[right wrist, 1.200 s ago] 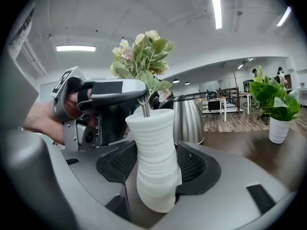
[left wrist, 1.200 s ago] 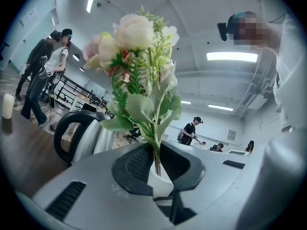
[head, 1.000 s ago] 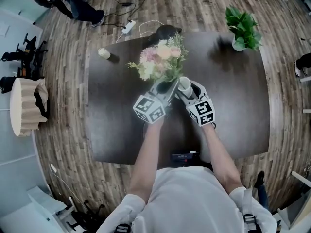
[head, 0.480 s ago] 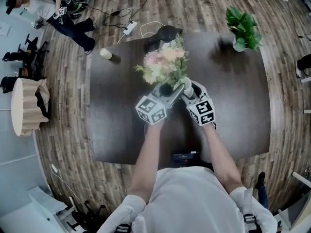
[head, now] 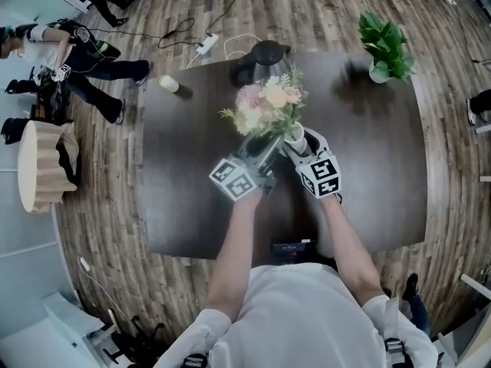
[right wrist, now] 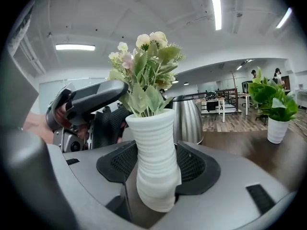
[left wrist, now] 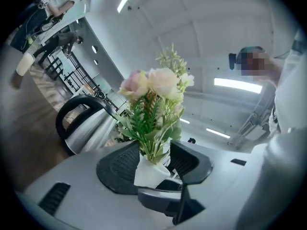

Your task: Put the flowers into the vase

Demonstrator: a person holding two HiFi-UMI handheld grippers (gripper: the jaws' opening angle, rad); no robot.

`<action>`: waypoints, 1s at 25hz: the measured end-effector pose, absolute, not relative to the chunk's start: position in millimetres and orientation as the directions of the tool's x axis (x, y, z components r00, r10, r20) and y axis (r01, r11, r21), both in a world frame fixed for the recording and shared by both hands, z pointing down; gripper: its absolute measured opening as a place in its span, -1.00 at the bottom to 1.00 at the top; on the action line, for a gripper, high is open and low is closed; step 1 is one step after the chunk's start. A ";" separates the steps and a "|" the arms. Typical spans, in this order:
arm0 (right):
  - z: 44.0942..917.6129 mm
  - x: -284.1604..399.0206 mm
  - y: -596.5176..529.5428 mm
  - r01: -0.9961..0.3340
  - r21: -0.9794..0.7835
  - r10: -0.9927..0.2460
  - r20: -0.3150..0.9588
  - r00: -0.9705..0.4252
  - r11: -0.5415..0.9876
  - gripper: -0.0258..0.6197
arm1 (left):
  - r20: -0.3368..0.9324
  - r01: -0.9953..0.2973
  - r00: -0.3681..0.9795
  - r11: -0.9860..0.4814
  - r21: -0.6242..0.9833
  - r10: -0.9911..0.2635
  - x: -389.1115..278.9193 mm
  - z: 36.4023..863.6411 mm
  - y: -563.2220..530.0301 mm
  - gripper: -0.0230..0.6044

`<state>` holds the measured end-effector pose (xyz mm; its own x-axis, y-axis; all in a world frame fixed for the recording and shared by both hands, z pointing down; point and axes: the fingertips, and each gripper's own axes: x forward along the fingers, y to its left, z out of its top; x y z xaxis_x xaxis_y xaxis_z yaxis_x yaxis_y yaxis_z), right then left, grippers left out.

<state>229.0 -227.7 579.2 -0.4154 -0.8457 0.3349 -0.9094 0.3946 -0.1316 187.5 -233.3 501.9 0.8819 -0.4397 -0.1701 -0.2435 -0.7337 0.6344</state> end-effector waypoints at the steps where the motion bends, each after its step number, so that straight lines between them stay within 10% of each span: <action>1: 579.8 229.2 -226.8 -0.909 -0.132 -0.845 0.335 -0.416 0.395 -0.10 | -0.186 -0.242 0.875 -0.738 0.630 -0.446 186.6 497.8 -232.7 -0.35; 25: 581.2 228.9 -225.7 -0.908 -0.133 -0.844 0.338 -0.418 0.396 -0.10 | -0.306 -0.189 0.841 -0.772 0.606 -0.446 175.5 485.5 -230.7 -0.27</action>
<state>228.9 -225.7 581.2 -0.4176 -0.8436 0.3376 -0.9084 0.3963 -0.1335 175.5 -230.7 485.5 0.8409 -0.4462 -0.3064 -0.1888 -0.7724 0.6065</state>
